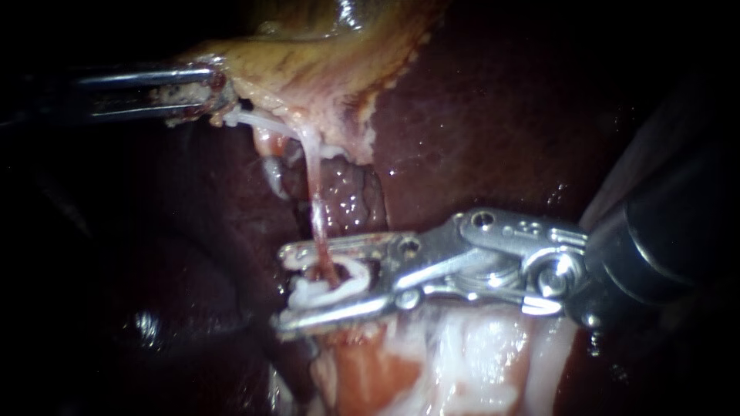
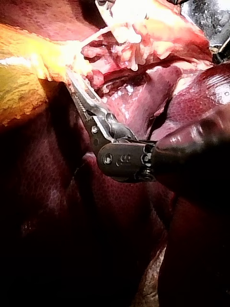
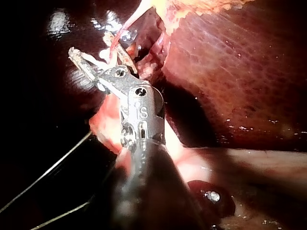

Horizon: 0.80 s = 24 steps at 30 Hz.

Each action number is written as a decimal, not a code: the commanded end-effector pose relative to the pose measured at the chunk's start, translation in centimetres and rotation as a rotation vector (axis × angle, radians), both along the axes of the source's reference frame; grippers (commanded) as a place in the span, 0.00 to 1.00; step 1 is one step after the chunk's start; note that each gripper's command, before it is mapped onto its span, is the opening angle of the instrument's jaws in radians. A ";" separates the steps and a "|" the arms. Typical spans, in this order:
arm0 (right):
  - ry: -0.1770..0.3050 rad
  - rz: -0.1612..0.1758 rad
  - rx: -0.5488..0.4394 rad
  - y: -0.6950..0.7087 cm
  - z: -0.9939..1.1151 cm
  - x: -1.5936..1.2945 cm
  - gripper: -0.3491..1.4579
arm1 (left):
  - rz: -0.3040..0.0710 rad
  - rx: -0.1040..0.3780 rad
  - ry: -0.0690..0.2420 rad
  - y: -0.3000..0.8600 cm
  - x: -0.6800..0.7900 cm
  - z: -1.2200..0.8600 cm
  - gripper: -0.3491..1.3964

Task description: Clipping second clip right tube

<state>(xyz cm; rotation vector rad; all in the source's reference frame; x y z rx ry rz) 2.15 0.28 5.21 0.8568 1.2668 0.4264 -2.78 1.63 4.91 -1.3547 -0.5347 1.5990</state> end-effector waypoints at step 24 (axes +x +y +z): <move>-0.047 0.016 0.134 -0.03 0.00 -0.15 0.00 | 0.000 0.000 0.000 0.00 0.00 0.00 0.00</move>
